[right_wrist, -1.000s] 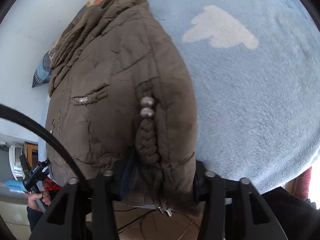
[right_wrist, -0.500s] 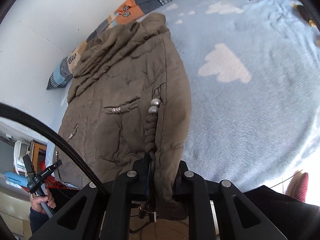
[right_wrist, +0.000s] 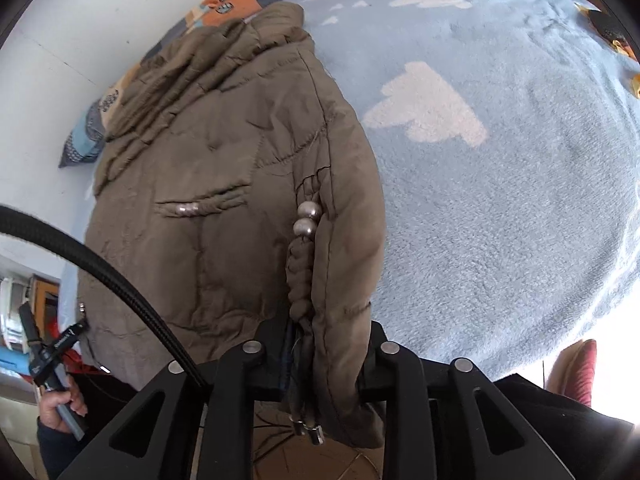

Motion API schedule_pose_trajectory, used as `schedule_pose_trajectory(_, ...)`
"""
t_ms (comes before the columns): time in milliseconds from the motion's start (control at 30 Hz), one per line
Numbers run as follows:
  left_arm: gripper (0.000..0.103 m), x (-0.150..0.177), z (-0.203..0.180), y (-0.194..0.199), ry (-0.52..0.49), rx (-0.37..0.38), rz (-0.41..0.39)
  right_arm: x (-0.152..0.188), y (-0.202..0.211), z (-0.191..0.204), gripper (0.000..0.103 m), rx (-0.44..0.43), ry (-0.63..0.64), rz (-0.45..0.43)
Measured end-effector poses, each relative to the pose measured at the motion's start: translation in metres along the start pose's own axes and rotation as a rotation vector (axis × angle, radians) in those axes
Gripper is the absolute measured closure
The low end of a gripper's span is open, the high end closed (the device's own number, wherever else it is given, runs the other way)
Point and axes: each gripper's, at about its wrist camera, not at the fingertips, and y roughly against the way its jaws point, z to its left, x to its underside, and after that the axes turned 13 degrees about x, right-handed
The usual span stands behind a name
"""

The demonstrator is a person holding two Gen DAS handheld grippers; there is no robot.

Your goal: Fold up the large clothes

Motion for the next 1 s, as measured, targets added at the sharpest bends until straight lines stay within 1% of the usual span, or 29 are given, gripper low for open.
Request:
schedule_pose_trajectory(100, 0.061, 0.001, 0.002, -0.001, 0.012, 0.003, -0.01, -0.002, -0.011, 0.004, 0.076, 0.016, 0.0, 0.012)
schedule_pose_trajectory(267, 0.056, 0.004, 0.003, 0.0, 0.003, -0.011, -0.022, -0.005, -0.014, 0.013, 0.076, 0.037, 0.006, 0.008)
schedule_pose_trajectory(500, 0.056, 0.005, 0.001, 0.001, 0.023, -0.02, -0.022, 0.0, -0.014, 0.015, 0.071, 0.034, 0.002, 0.0)
schedule_pose_trajectory(567, 0.056, 0.002, 0.0, 0.0, 0.034, -0.018, -0.008, 0.0, -0.013, 0.012, 0.07, 0.028, 0.004, 0.002)
schedule_pose_trajectory(700, 0.056, -0.004, -0.001, -0.003, 0.045, -0.011, -0.018, -0.004, -0.006, 0.007, 0.069, 0.006, 0.009, 0.007)
schedule_pose_trajectory(733, 0.054, -0.003, -0.001, -0.003, 0.048, -0.014, -0.025, -0.005, -0.005, 0.008, 0.069, 0.002, 0.014, 0.002)
schedule_pose_trajectory(767, 0.053, -0.001, -0.001, -0.003, 0.041, -0.019, -0.036, -0.006, -0.004, 0.008, 0.066, -0.002, 0.022, -0.006)
schedule_pose_trajectory(800, 0.047, 0.002, -0.001, -0.002, 0.028, -0.028, -0.049, -0.005, -0.005, 0.009, 0.062, -0.004, 0.019, -0.017)
schedule_pose_trajectory(833, 0.039, 0.006, 0.0, -0.002, 0.012, -0.042, -0.062, -0.003, -0.007, 0.008, 0.061, -0.004, 0.019, -0.02)
schedule_pose_trajectory(867, 0.036, 0.008, 0.002, -0.001, 0.009, -0.048, -0.067, 0.001, -0.008, 0.009, 0.06, 0.008, 0.035, -0.028)
schedule_pose_trajectory(900, 0.034, 0.01, 0.005, 0.0, 0.017, -0.036, -0.067, 0.002, -0.008, 0.009, 0.06, 0.012, 0.043, -0.035)
schedule_pose_trajectory(1000, 0.033, 0.013, 0.023, 0.004, 0.105, 0.042, -0.064, 0.003, 0.0, 0.006, 0.059, -0.018, 0.027, -0.064)
